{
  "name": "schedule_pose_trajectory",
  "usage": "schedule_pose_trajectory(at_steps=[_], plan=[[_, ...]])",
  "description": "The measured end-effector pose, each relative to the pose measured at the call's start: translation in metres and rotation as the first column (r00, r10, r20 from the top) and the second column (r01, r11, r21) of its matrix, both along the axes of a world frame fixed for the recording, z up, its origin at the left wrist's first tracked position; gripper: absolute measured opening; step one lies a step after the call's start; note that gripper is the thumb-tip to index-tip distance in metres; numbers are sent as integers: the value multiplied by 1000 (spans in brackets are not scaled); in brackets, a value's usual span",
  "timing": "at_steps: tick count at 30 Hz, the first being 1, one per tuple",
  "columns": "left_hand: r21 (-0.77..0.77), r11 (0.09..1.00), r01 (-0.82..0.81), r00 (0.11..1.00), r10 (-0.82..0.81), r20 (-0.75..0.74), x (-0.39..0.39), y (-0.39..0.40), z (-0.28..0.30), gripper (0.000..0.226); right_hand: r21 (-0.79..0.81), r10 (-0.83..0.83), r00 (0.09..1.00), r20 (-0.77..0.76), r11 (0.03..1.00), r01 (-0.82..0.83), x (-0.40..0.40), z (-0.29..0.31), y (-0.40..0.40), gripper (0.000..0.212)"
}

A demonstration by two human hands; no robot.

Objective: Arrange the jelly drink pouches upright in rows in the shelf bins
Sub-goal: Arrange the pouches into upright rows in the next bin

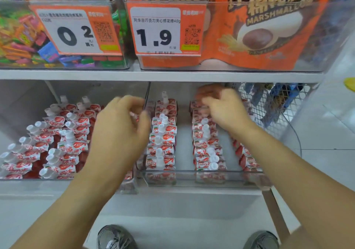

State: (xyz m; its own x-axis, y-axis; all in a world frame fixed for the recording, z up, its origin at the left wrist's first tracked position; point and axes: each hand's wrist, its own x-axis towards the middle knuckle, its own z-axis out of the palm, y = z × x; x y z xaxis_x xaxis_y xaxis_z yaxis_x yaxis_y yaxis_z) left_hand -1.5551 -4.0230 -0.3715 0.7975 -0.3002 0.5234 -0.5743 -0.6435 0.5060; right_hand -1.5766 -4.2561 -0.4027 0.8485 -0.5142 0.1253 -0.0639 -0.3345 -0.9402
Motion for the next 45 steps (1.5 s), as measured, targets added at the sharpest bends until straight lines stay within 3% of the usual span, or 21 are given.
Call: schedule_pose_trajectory(at_steps=[2, 5, 8, 11, 13, 16, 21, 26, 29, 34, 40, 45], plan=[[-136, 979, 153, 979, -169, -116, -7, -35, 5, 18, -167, -111, 989, -94, 981, 94, -8, -1, -28, 22], [-114, 937, 331, 757, -336, -560, 4, -96, -6, 16, -236, -96, 910, -403, 972, -2, -7, -13, -57, 31], [-223, 959, 173, 581, -282, -763, 28, -144, -21, 28, -277, -74, 882, -466, 959, -66, 11, -31, -69, 35], [-359, 932, 44, 417, -344, -841, 41, -167, -40, 24, -29, 46, 914, -404, 998, -63, 35, -75, -88, 46], [-450, 892, -46, 320, -413, -853, 43, -173, -52, 27, 177, 150, 936, -319, 979, -97, 38, -85, -81, 36], [-484, 870, -99, 359, -422, -832, 49, -179, -65, 26, 319, 216, 950, -225, 938, -137, 30, -75, -62, 16], [-521, 853, -28, 385, -472, -793, 48, -178, -75, 30, 390, 189, 959, -209, 916, -95, 33, -81, -62, 28], [-505, 863, 15, 397, -468, -790, 56, -181, -82, 30, 406, 189, 961, -199, 909, -95, 32, -83, -62, 24], [-508, 861, -11, 385, -466, -797, 58, -182, -86, 30, 407, 193, 956, -220, 909, -90, 30, -80, -60, 11], [-483, 874, -54, 359, -435, -826, 58, -183, -83, 22, 388, 183, 938, -294, 920, -57, 30, -77, -62, 21], [-522, 851, -60, 336, -475, -813, 52, -182, -82, 28, 499, 162, 946, -281, 867, 0, 30, -74, -57, 27], [-494, 868, -47, 326, -454, -829, 50, -180, -81, 29, 503, 166, 940, -297, 865, 6, 21, -64, -51, 27]])
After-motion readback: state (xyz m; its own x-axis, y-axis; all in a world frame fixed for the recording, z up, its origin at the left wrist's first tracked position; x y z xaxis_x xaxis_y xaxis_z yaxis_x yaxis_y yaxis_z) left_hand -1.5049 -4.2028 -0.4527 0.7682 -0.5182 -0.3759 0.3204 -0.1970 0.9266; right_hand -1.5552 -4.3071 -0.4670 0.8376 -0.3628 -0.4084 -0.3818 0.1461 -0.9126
